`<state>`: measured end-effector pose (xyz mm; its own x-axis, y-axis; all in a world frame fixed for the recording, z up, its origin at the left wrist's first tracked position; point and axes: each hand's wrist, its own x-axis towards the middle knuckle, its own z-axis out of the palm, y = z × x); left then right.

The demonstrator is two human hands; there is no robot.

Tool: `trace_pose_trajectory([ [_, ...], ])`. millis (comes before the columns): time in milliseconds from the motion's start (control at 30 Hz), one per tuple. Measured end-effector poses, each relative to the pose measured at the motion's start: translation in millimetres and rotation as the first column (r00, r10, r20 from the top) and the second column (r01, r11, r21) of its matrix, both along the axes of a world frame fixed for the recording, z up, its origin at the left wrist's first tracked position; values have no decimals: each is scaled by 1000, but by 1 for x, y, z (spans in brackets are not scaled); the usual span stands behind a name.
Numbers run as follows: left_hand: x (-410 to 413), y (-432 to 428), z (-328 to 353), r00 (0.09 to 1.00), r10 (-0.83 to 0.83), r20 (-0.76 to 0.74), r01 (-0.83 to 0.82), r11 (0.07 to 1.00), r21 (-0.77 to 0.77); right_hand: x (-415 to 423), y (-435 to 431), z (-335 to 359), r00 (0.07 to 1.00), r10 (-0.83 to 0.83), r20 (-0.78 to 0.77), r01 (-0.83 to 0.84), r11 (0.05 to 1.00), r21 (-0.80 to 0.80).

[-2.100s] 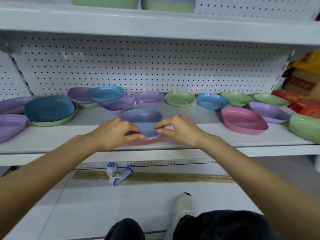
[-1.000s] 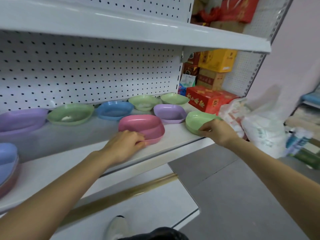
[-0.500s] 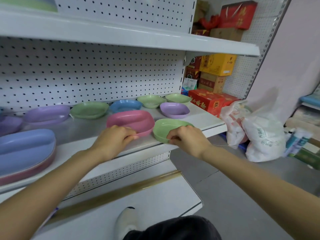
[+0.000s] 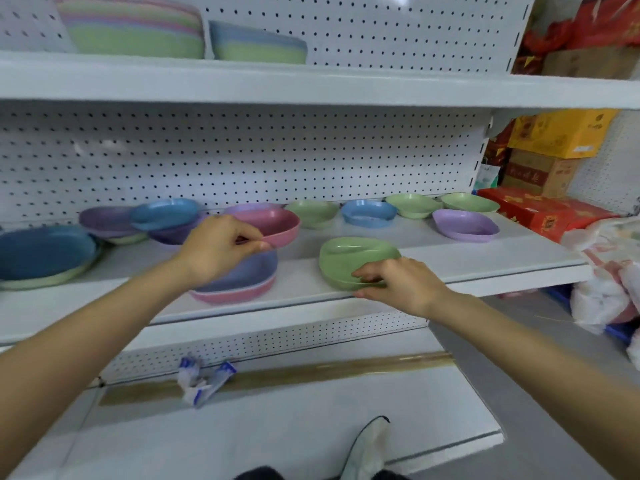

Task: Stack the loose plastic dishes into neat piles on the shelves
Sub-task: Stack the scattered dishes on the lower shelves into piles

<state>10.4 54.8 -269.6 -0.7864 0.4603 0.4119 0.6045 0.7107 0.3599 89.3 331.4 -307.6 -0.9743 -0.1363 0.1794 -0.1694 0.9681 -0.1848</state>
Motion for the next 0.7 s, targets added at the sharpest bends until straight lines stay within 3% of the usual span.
trace_pose_trajectory([
  [133,6,-29,-9,995,-8,96,8,1000,-7,-1,-2,2,1000,-20,-1,20,996,87],
  [467,6,-60,-26,956,-80,282,113,989,-100,-5,-13,-1,999,0,42,-4,996,90],
  [700,7,-60,-24,941,15,338,5,998,-59,-9,-13,1,999,3,49,-12,981,192],
])
